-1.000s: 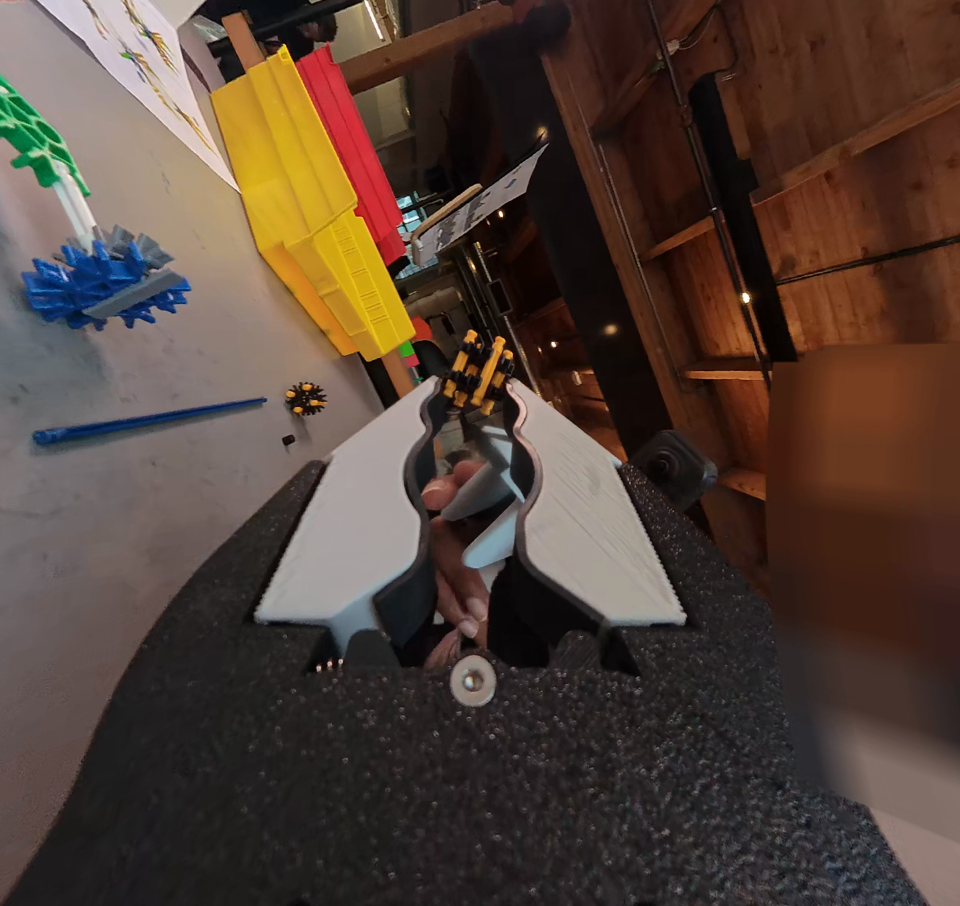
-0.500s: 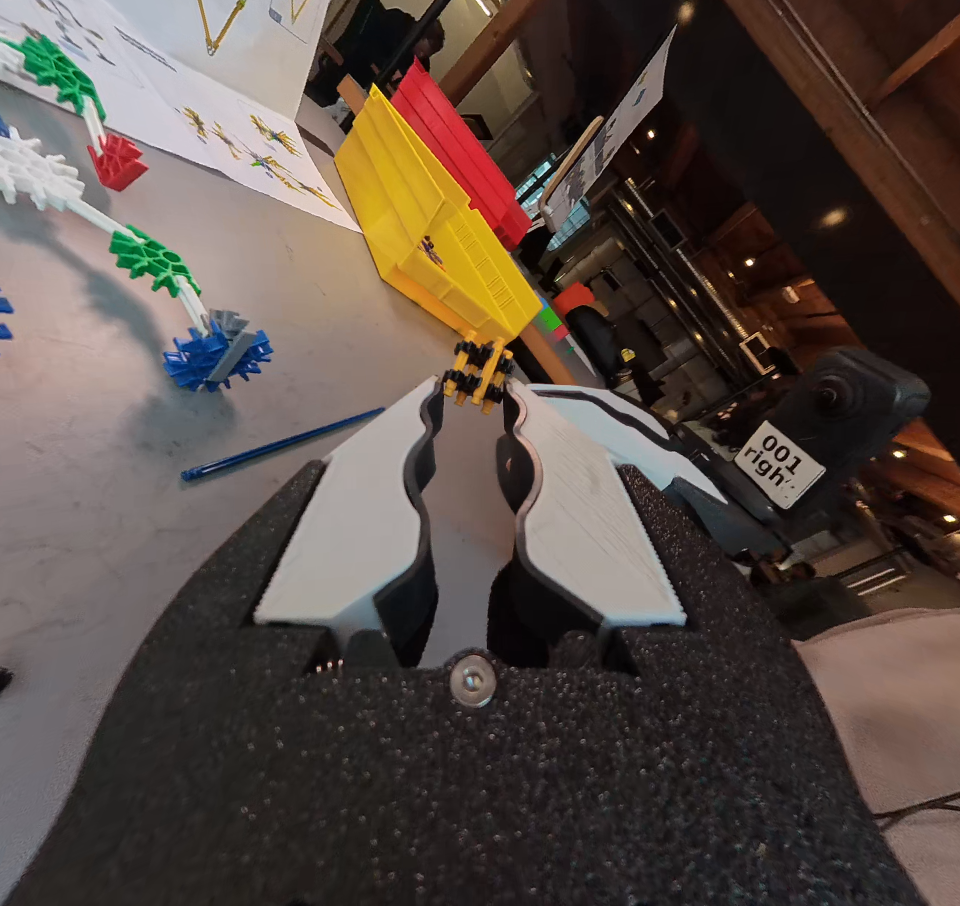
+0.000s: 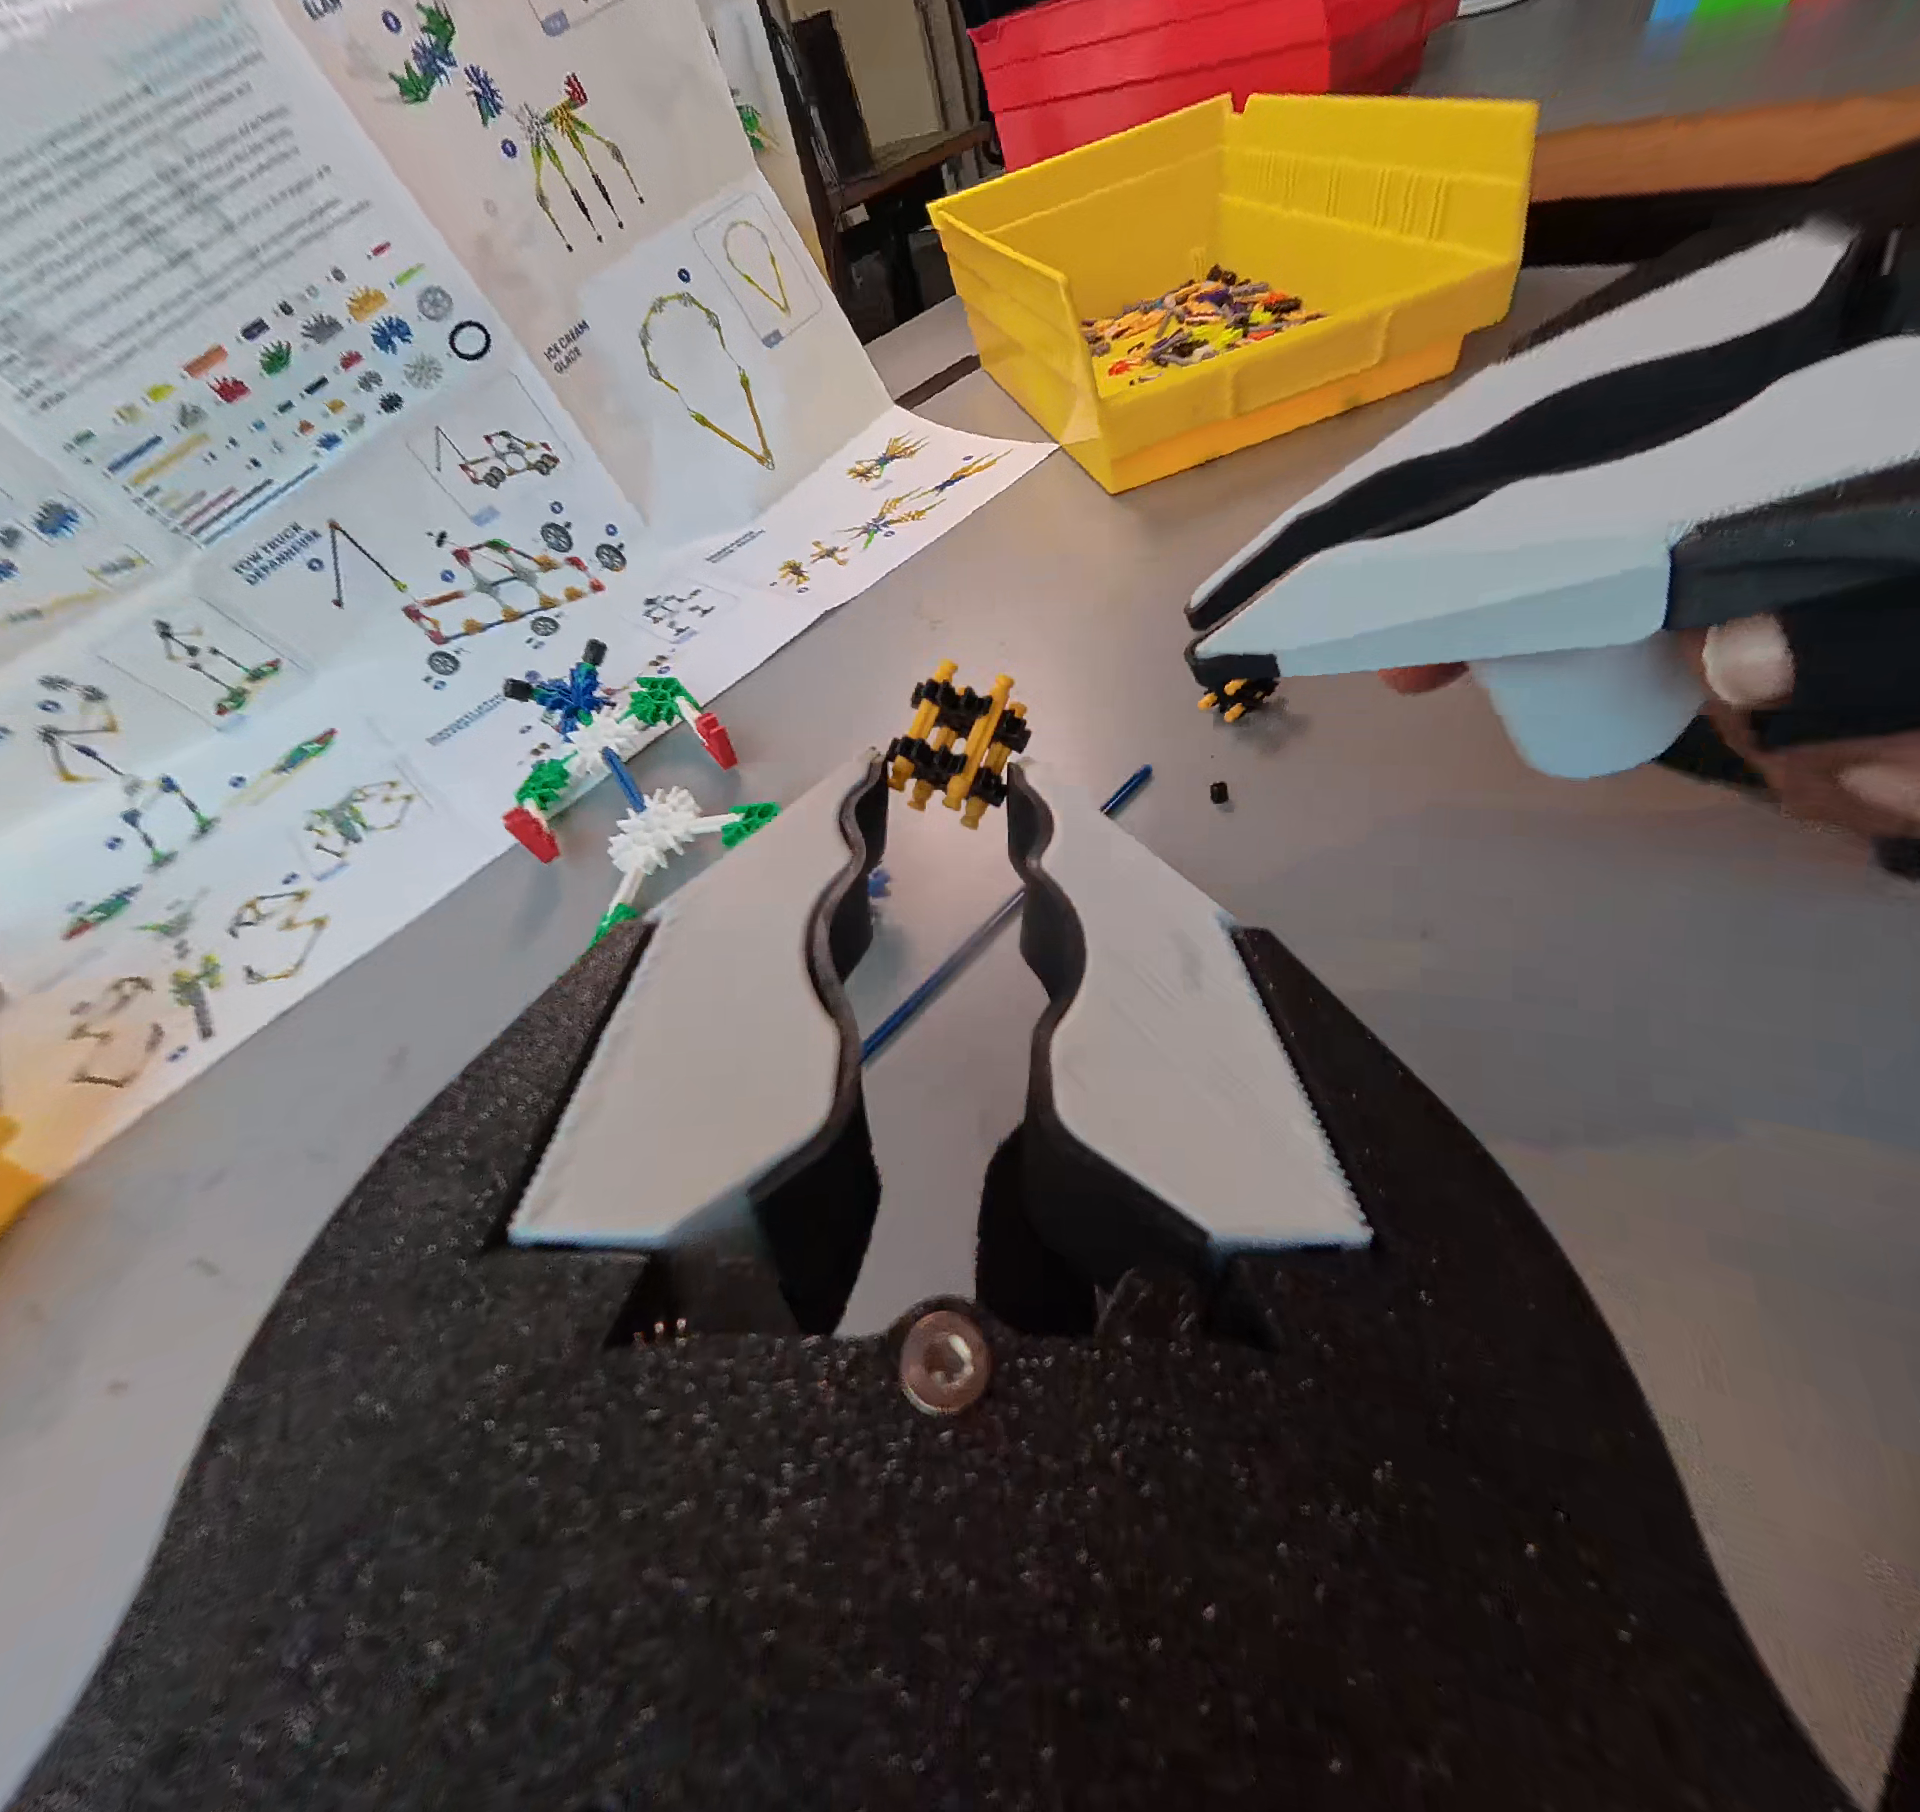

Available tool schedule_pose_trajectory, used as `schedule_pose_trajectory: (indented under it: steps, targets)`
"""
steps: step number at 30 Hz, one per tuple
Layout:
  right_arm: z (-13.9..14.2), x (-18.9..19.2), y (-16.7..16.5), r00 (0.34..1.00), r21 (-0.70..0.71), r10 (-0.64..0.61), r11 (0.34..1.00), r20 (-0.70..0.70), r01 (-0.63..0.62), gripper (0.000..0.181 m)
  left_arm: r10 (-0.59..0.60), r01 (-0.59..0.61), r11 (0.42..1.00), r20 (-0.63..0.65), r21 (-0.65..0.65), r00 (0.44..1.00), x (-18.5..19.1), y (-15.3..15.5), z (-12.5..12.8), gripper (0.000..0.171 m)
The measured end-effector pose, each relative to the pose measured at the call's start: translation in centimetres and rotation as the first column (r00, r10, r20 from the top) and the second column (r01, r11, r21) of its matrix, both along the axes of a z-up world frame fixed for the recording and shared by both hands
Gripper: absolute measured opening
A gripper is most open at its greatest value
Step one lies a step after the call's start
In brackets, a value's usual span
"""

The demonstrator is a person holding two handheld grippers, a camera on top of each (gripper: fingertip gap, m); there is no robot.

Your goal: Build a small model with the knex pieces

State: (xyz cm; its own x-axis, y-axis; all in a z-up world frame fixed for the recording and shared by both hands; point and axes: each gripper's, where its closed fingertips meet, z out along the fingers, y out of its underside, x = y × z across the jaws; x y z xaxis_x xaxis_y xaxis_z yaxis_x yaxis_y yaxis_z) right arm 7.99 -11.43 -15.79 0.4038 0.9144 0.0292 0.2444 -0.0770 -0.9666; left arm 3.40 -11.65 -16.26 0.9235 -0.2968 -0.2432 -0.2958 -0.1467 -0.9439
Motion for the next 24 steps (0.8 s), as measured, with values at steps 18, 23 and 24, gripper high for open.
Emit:
schedule_pose_trajectory:
  steps: [18,23,24]
  targets:
    - [-5.7,6.9,6.4,0.77,0.044,0.384,0.882,0.51,-0.469,0.038,0.047,-0.165,0.918,-0.315,-0.36,0.948,-9.1,-0.5,-4.8,0.022]
    - [-8.9,5.9,8.0,0.694,-0.059,0.444,0.862,0.567,-0.503,0.049,-0.058,-0.053,0.852,-0.195,-0.521,0.979,-11.3,-1.7,-6.7,0.023]
    - [-9.2,5.7,8.2,0.686,-0.068,0.446,0.862,0.575,-0.503,0.047,-0.082,-0.026,0.844,-0.177,-0.535,0.981,-11.2,-1.7,-7.1,0.023]
